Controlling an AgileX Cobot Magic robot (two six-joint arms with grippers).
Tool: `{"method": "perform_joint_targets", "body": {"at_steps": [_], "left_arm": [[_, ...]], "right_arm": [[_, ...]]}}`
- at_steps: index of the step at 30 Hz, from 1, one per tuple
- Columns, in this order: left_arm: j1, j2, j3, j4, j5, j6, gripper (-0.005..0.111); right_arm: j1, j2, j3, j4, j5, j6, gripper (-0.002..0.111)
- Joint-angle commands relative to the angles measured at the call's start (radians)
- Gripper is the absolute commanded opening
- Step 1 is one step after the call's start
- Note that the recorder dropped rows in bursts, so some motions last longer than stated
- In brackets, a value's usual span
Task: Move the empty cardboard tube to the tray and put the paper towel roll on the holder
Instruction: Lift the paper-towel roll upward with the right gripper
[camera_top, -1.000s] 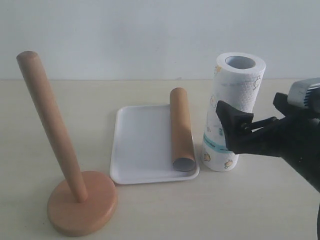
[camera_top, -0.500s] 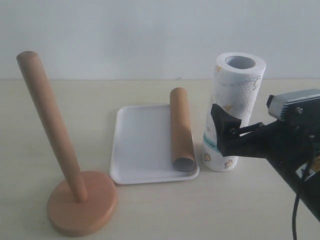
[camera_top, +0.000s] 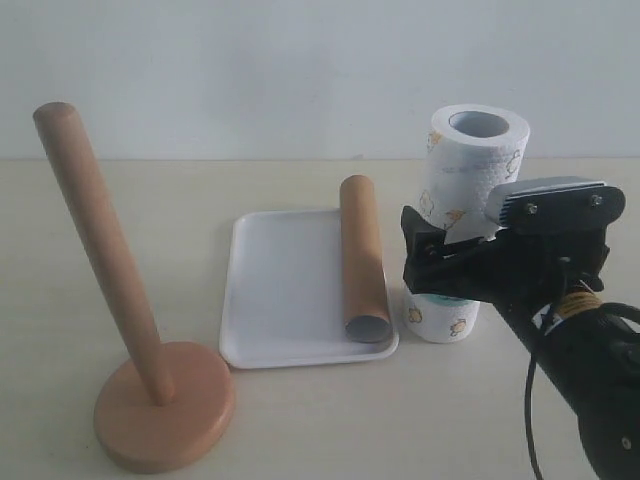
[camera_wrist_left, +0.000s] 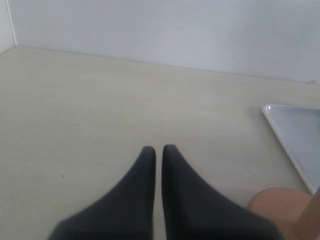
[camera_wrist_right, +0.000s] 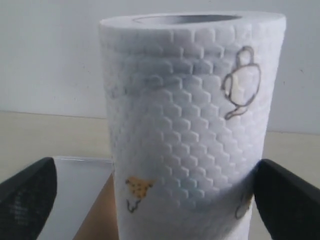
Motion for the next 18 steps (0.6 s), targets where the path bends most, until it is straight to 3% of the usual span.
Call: {"method": "perform_joint_targets", "body": {"at_steps": [1,5,18], "left_arm": [[0.002,-0.003,0.004,-0.003,0.001,0.004,0.004],[0.002,-0.003,0.004,-0.003,0.001,0.004,0.004],[0.002,-0.003,0.004,-0.003,0.001,0.004,0.004]], "right_arm": [[-0.053,0.044,-0.011,-0.013,-0.009,0.077,0.105],[-0.094,0.069,-0.012,-0.03,-0.009,0.129,0.105],[-0.094,0.071,-0.095,-0.092,-0.009,0.128,0.105]]}}
